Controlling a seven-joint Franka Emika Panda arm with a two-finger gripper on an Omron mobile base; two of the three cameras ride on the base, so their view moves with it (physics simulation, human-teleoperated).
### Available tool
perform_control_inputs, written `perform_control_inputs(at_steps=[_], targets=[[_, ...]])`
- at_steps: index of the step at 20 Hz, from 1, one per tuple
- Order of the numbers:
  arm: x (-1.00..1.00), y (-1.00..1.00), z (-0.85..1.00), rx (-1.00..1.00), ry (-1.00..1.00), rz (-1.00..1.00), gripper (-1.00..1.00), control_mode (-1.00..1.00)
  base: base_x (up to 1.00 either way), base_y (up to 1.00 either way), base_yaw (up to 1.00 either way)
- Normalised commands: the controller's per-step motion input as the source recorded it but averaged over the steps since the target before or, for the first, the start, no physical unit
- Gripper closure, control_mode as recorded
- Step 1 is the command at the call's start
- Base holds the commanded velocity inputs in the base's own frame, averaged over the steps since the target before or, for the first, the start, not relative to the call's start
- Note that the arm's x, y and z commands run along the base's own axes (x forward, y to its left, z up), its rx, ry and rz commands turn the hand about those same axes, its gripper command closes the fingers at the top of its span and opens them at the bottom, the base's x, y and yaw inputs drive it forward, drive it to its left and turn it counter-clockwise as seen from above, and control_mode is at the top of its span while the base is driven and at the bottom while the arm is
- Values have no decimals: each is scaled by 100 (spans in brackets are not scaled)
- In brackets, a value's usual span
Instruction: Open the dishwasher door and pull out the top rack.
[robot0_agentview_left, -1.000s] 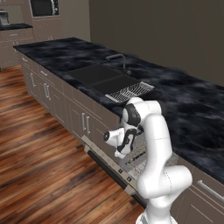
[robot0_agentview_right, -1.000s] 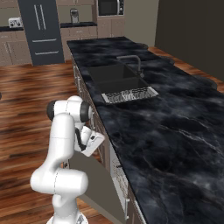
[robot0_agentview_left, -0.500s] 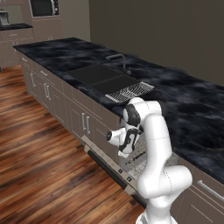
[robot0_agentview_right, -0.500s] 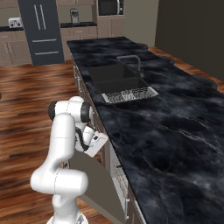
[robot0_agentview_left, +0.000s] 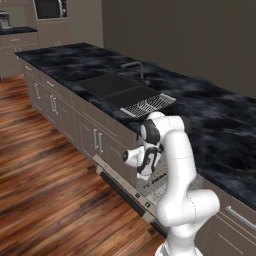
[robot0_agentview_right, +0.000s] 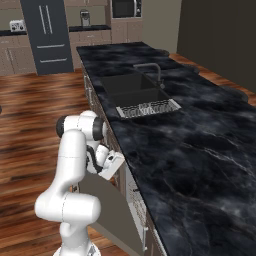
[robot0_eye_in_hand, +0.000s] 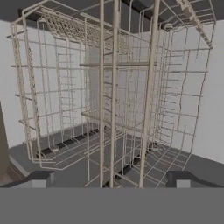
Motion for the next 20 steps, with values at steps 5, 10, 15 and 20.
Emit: perform_control_inputs(at_steps=[5,10,15,20], targets=[[0,0,-6,-7,-2,-1,-100,-100,0,0,0],[6,-11,0,-5,0,-1,-100,-100,0,0,0],[7,-13,-1,-4,0,0,-100,-100,0,0,0],[8,-13,-2,-1,0,0,-100,-100,0,0,0]])
